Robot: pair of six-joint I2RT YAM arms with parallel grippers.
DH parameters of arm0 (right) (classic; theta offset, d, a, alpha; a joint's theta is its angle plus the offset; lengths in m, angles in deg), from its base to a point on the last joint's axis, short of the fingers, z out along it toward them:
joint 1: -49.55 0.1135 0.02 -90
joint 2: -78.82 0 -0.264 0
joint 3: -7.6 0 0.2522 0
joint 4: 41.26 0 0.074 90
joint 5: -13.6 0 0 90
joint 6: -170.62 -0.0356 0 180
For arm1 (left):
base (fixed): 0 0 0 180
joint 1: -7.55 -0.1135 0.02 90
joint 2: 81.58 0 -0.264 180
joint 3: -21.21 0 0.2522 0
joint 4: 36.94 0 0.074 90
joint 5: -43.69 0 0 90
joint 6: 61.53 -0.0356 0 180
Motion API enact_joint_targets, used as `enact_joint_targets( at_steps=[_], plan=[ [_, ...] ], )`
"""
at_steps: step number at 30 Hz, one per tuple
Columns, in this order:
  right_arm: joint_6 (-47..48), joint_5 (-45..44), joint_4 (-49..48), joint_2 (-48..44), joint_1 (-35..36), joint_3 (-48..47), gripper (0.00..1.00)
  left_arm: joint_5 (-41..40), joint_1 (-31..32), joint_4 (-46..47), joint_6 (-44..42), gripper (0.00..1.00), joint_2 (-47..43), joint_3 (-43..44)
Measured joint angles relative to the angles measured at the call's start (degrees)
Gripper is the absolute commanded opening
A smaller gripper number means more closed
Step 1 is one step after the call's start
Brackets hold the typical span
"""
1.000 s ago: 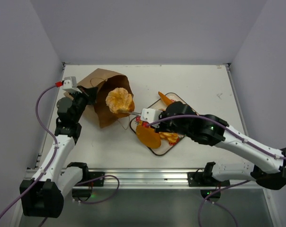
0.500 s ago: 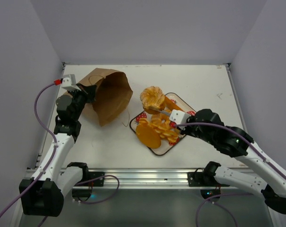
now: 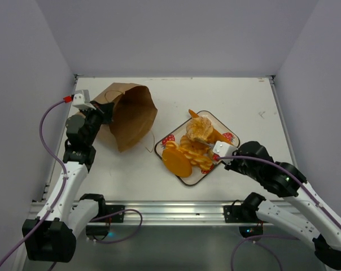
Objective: Take the fake bread out of the paper bag
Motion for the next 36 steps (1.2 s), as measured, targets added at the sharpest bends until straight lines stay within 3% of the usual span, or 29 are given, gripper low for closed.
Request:
enact_joint_targets(
  at_steps=[4, 7, 9, 12, 16, 26, 36],
  plan=[
    [-0.02, 0.35, 0.11, 0.0, -0.42, 2.01, 0.03, 0.09, 0.0, -0.31, -0.02, 0.0, -0.07, 0.0],
    [-0.11, 0.39, 0.26, 0.13, -0.44, 3.54, 0.12, 0.26, 0.0, -0.42, -0.02, 0.0, -0.13, 0.0],
    [-0.35, 0.35, 0.42, 0.2, -0.44, 4.24, 0.26, 0.42, 0.0, -0.52, 0.0, 0.0, -0.26, 0.0],
    [-0.79, 0.31, 0.39, 0.31, -0.44, 4.59, 0.38, 0.52, 0.0, -0.52, 0.0, 0.0, -0.44, 0.0],
    [-1.09, 0.15, 0.35, 0.13, -0.44, 4.59, 0.44, 0.87, 0.0, -0.55, 0.02, 0.0, -0.44, 0.0],
    [-1.33, 0.85, 0.35, 0.39, -0.76, 3.15, 0.46, 1.42, 0.0, -0.59, 0.02, 0.0, -0.98, 0.0],
    [-1.49, 2.47, 0.33, 1.49, -0.87, -4.07, 0.44, 2.89, 0.0, -0.57, 0.0, 0.0, -1.2, 0.0]
  ],
)
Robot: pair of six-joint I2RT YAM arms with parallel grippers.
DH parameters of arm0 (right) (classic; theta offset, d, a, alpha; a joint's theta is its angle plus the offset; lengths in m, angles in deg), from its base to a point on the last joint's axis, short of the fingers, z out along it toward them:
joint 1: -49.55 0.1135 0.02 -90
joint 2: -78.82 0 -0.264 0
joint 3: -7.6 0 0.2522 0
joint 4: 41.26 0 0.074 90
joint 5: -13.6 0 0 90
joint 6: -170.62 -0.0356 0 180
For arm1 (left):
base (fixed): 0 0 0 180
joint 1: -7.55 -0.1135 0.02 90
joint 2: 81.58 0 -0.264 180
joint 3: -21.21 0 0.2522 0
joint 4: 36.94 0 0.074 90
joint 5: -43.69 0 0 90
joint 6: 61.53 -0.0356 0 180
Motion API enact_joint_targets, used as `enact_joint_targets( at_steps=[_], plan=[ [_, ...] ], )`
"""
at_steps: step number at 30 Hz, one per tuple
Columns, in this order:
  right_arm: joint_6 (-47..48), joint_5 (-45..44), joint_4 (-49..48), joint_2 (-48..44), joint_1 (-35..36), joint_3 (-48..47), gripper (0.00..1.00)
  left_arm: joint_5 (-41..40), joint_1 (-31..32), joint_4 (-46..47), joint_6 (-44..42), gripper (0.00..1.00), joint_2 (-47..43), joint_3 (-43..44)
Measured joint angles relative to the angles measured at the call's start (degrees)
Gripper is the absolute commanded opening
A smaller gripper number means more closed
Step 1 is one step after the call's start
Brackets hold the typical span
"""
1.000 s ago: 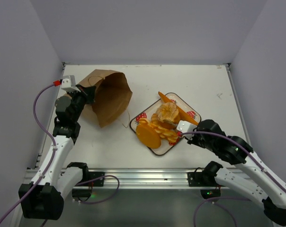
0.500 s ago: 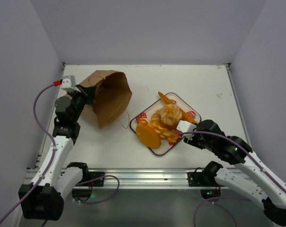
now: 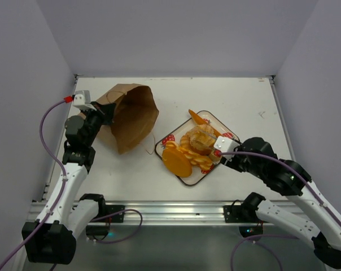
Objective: Take the fake bread out of the paper bag
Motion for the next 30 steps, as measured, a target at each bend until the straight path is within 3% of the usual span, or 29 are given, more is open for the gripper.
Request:
enact_joint_targets(
  at_steps=[12, 22, 30],
  plan=[
    [-0.13, 2.78, 0.28, 0.9, -0.07, -2.14, 0.42, 4.94, 0.0, 0.04, -2.91, 0.0, 0.0, 0.0],
    [-0.24, 6.23, 0.48, 4.9, -0.07, -7.78, 0.41, 6.62, 0.0, -3.96, -15.52, 0.0, -4.52, 2.54],
    [-0.46, 8.37, -0.04, 8.85, -0.07, -11.26, 0.41, 6.36, 0.0, -2.67, -12.98, 0.0, -1.86, 4.35]
  ],
)
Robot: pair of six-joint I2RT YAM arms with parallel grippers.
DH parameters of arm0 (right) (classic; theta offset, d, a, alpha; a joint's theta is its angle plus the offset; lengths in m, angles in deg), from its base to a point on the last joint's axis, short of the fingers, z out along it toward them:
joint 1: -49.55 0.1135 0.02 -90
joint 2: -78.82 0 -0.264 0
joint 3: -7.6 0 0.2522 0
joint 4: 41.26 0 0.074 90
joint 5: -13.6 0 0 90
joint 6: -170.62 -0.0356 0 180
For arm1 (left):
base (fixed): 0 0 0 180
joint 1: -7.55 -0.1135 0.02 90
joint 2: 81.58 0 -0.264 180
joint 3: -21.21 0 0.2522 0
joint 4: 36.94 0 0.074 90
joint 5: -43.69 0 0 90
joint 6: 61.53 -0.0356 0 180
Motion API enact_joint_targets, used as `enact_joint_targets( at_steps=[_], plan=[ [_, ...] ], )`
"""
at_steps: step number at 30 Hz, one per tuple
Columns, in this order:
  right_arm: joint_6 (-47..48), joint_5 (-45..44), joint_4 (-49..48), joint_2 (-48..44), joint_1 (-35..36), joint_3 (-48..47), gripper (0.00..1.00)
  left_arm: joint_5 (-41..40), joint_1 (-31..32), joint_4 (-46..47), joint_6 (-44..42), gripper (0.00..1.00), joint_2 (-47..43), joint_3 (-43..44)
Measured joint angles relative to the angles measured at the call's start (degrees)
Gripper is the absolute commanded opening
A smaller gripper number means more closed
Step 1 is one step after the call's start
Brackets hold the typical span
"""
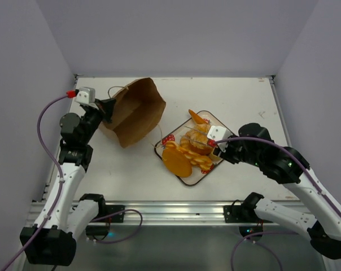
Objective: Take the fake bread out of the paper bag
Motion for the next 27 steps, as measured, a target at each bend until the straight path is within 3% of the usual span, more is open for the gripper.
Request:
enact_joint_targets(
  at_steps=[10, 17, 27],
  plan=[
    [-0.61, 0.09, -1.22, 2.89, -1.03, -2.38, 0.4, -0.22, -0.02, 2.91, 16.02, 0.0, 14.4, 9.44],
    [-0.74, -0.17, -1.42, 3.58, -2.05, -2.78, 0.4, -1.07, -0.13, 2.91, 26.75, 0.0, 18.47, 16.74],
    [-1.31, -0.17, -1.99, 3.43, -3.72, -3.26, 0.4, -1.36, -2.16, 5.14, 33.53, 0.0, 30.91, 21.2]
  ],
)
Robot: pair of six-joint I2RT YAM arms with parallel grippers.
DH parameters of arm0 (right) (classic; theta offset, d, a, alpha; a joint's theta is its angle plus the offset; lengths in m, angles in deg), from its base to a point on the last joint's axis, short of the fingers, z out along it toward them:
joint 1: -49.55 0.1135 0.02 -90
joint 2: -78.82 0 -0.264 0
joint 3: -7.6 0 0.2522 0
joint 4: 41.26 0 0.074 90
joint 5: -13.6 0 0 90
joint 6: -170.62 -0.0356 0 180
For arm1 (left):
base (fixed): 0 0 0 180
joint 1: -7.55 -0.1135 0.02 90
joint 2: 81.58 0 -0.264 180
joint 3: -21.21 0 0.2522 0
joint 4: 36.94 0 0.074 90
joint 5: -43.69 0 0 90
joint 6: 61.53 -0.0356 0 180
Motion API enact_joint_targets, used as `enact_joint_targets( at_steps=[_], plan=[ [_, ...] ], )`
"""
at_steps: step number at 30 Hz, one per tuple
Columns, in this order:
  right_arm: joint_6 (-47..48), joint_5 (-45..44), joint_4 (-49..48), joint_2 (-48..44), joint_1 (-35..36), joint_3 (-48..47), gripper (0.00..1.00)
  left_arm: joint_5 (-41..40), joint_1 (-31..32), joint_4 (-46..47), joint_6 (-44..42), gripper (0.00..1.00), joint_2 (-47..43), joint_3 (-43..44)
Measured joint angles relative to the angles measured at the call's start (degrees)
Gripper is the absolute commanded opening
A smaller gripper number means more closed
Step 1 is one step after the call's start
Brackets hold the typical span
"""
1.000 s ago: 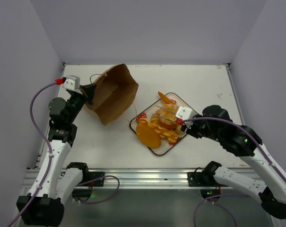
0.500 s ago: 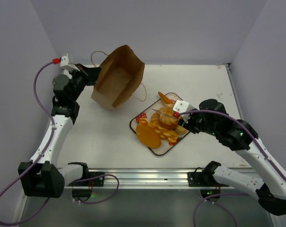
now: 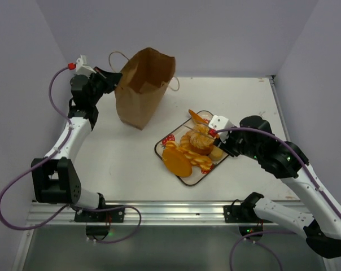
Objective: Take the fake bread out of the paper bag
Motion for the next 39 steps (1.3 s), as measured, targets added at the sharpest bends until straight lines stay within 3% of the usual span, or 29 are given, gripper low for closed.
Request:
enact_joint_targets(
  at_steps=[4, 7, 10, 17, 30, 39],
  plan=[
    [-0.15, 0.02, -0.09, -0.13, -0.59, 0.0, 0.4, 2.25, -0.07, 0.13, 0.39, 0.04, 6.84, 2.82],
    [-0.2, 0.04, -0.11, -0.37, -1.18, 0.0, 0.4, 3.78, -0.22, 0.83, 0.98, 0.21, 9.05, 4.57],
    [-0.31, 0.2, -0.11, -0.37, -1.79, 0.0, 0.4, 5.03, -0.26, 1.22, 1.27, 0.44, 9.16, 5.14],
    [-0.63, 1.07, -0.11, -0.33, -3.04, 0.0, 0.4, 5.27, -0.26, 1.16, 0.87, 0.72, 8.9, 5.4],
    [-1.68, 1.18, -0.15, 1.42, -6.34, -0.31, 0.4, 1.7, -0.28, -2.54, -4.79, 0.92, 4.11, 7.69],
    [-4.04, 1.25, -2.08, 7.17, -12.7, -3.39, 0.39, -4.76, -1.44, -7.02, -14.23, 0.93, -6.51, 8.22]
  ],
)
